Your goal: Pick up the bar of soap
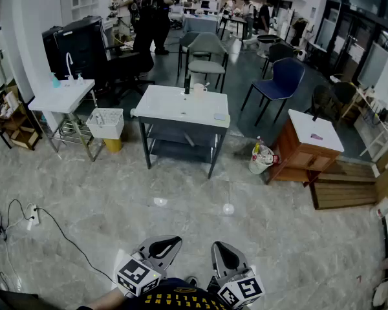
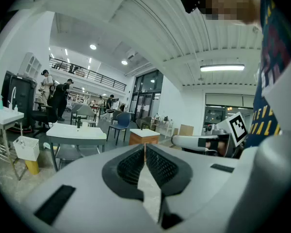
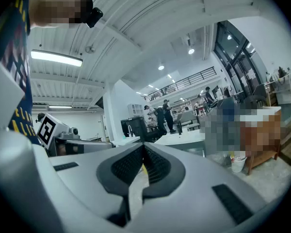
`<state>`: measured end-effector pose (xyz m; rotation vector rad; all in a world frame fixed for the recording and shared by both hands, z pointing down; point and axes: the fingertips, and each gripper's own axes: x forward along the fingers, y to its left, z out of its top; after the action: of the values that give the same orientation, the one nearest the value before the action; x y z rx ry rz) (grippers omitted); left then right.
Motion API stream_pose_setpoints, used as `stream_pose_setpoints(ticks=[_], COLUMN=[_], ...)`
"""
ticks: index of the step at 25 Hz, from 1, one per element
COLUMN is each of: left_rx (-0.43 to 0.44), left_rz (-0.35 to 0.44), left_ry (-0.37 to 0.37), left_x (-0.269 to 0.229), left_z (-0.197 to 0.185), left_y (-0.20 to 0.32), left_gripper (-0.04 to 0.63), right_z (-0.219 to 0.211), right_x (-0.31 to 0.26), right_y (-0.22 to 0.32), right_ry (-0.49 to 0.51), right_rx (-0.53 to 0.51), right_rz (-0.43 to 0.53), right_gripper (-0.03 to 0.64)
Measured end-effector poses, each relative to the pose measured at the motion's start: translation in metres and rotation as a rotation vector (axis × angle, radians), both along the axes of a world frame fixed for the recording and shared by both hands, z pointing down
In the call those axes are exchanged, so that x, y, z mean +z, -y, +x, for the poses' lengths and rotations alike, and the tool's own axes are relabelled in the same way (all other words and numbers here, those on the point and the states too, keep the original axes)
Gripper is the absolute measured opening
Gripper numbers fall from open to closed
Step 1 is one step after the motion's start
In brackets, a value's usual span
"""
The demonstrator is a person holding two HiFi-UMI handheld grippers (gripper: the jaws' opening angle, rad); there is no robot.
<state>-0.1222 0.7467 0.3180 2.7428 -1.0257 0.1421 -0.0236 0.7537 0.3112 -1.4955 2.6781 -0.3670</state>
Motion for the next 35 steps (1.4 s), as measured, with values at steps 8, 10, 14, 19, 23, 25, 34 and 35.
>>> stream_pose_setpoints(ticks=[8,10,14,19,23,25,34,35], left_rx=[-0.033,-0.048,-0.073,-0.093,-0.084,-0.064,0.018,0.029], left_rz=[-0.007,-0.014,-0.043,-0.100,-0.106,-0.112,-0.086,-0.074], left_ry=[-0.002,-0.005,-0.008,-0.009,-0.007,-0.009,-0.040,-0.041], left_x=[0.002,0.002,0.009,0.024,0.025,0.026,0.021,0.019], left_z=[0.016,0.023,0.037,0.037,0.042,0.046,0.024,0.019], left_y=[0.003,0.003,-0.001,0.000,0.017,0.026,0.125,0.138], left_gripper=[0.021,0.021,0.021,0.021,0.021,0.021,0.021,0.021], right_z=[0.019,0.026,0.037,0.044,0.043,0.039,0.018,0.014], right_x=[0.006,0.003,0.005,0.020,0.025,0.026,0.027,0.026], right_y=[-0.003,-0.004,-0.010,-0.005,0.007,0.013,0.102,0.114], right_ry=[-0.012,-0.005,0.013,0.021,0.035,0.035,-0.022,-0.027], right_rx=[-0.029,-0.042,-0.076,-0.076,-0.098,-0.107,-0.015,-0.008], right_rz=[-0.010,-0.005,-0.004,-0.056,-0.092,-0.100,-0.119,-0.117], right_gripper=[0.009,0.009,0.009,0.009,0.009,0.009,0.009,0.009])
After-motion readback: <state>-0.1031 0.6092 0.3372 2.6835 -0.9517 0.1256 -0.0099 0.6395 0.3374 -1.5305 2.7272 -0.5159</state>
